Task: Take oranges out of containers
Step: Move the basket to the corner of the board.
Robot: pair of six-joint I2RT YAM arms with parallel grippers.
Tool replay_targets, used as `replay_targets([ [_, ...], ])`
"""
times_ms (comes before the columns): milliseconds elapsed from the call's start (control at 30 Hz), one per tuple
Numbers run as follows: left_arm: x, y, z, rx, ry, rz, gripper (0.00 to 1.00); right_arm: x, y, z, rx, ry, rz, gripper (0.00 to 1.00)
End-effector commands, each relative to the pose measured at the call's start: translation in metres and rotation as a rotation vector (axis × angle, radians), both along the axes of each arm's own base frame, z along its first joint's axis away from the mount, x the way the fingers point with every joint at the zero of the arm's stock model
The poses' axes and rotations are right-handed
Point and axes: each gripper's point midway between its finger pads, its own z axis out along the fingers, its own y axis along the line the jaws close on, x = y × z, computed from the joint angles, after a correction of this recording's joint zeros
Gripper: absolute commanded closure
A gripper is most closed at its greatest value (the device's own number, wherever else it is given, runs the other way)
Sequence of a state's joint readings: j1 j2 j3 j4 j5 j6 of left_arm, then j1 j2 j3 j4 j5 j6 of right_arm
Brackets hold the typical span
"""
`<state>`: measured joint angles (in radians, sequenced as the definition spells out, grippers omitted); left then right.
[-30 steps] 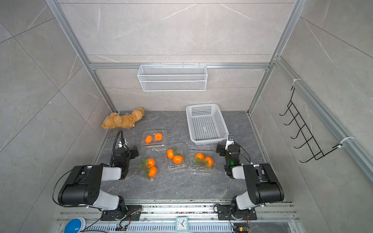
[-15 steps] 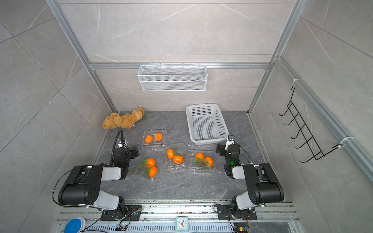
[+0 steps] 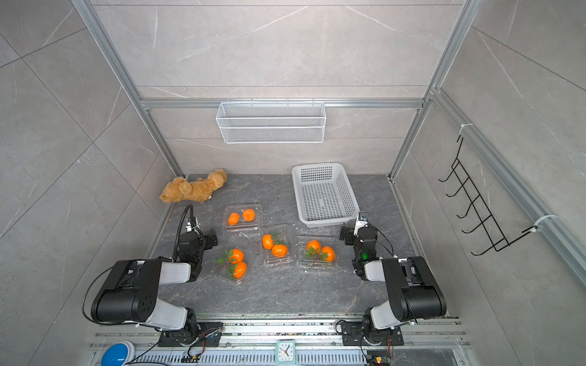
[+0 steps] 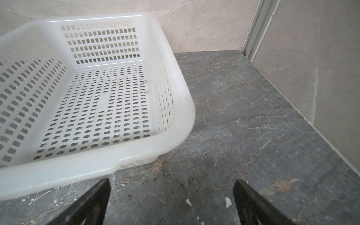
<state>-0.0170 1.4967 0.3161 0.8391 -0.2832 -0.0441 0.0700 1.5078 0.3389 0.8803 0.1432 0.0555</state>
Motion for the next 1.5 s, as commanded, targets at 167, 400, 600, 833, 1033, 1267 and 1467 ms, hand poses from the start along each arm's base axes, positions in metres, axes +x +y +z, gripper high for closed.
replay_targets([
  [167,0.011,0.003,0.019,0.017,-0.067,0.005,0.0,0.005,-0.001,0.007,-0.014,-0.022,-0.005,0.0],
  [400,0.002,0.01,0.054,0.051,-0.083,0.1,0.0,0.001,-0.021,0.018,-0.014,-0.038,-0.135,0.0],
  [600,-0.023,0.009,0.095,-0.178,-0.094,0.219,0.0,-0.026,-0.064,0.042,-0.015,0.028,-0.416,0.0],
  [833,-0.027,-0.023,0.118,-0.55,-0.098,0.186,0.0,-0.069,-0.097,0.056,0.109,0.141,-0.771,0.0],
  [1033,-0.022,-0.053,0.125,-0.655,-0.006,0.102,0.0,-0.057,-0.067,0.077,0.183,0.159,-0.564,0.0],
  [1267,-0.004,-0.125,0.125,-0.812,0.107,-0.07,0.0,-0.007,0.024,0.106,0.169,0.27,-0.175,0.0],
  [1467,0.0,-0.21,0.137,-0.765,0.201,-0.267,0.0,0.027,0.123,0.091,0.067,0.41,0.07,0.01],
])
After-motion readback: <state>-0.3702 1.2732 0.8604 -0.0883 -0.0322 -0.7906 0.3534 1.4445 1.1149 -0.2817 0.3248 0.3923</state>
